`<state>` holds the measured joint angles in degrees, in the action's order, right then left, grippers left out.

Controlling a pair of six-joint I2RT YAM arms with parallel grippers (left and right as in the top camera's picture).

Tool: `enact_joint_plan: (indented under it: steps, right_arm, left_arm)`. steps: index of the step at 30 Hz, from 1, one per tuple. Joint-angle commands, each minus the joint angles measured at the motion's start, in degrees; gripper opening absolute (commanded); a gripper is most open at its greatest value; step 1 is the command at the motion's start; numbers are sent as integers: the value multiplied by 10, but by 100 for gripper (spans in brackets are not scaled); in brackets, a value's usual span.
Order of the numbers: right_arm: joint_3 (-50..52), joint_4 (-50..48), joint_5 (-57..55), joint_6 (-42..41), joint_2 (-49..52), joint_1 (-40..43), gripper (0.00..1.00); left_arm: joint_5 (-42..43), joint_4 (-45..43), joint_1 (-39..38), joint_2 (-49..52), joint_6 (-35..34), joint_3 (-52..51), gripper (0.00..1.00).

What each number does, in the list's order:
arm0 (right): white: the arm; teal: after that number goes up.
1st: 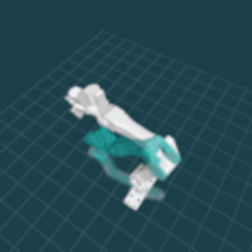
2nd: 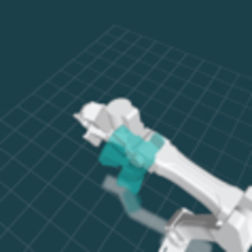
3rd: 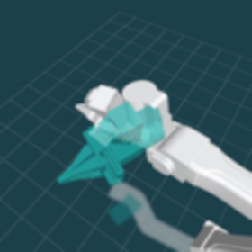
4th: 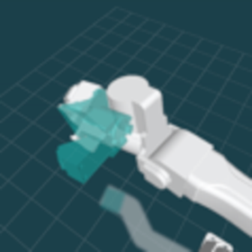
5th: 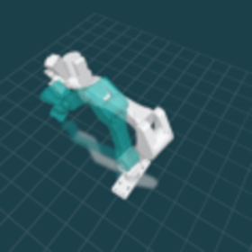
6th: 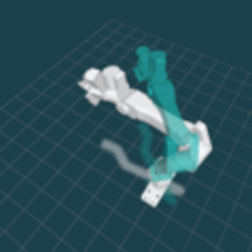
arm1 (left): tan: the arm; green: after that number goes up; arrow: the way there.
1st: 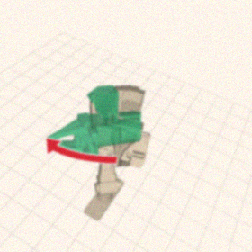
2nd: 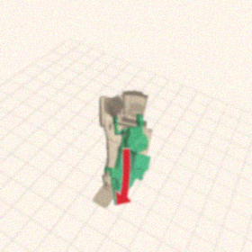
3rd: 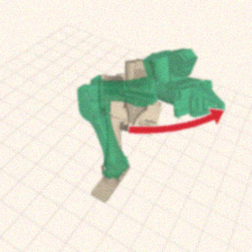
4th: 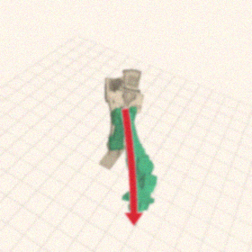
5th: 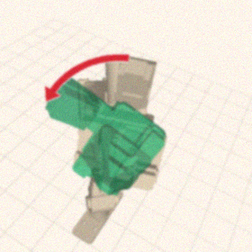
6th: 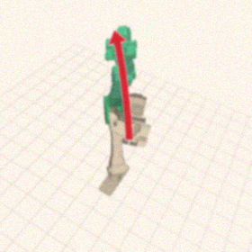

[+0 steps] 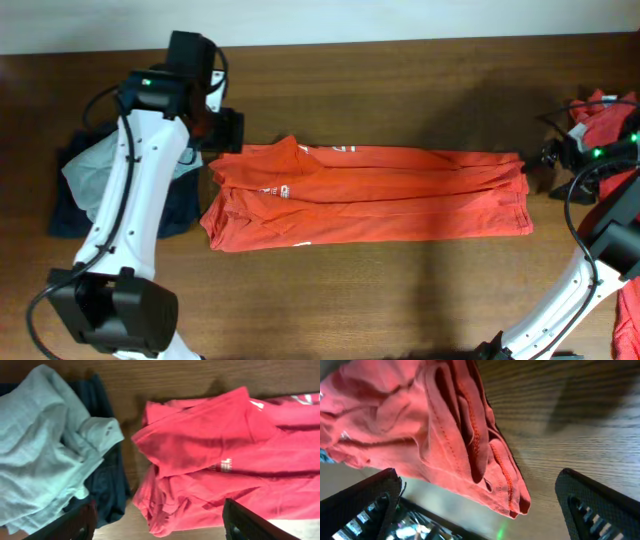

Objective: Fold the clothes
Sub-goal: 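Grasp the strip's right end with the right gripper and lift it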

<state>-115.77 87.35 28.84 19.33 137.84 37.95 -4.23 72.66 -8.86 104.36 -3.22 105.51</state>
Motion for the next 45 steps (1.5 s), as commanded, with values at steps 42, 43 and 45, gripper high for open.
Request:
enact_joint_plan:
  steps: [42, 43, 45]
  right_arm:
    - [193, -144, -15, -21, -2, 2, 15]
    - [193, -144, -15, -21, -4, 4, 14]
    - [193, -142, -15, -21, -8, 7, 9]
  left_arm:
    - [8, -12, 25, -5, 2, -3, 83]
    - [8, -12, 25, -5, 2, -3, 83]
    - [8, -13, 25, -5, 2, -3, 83]
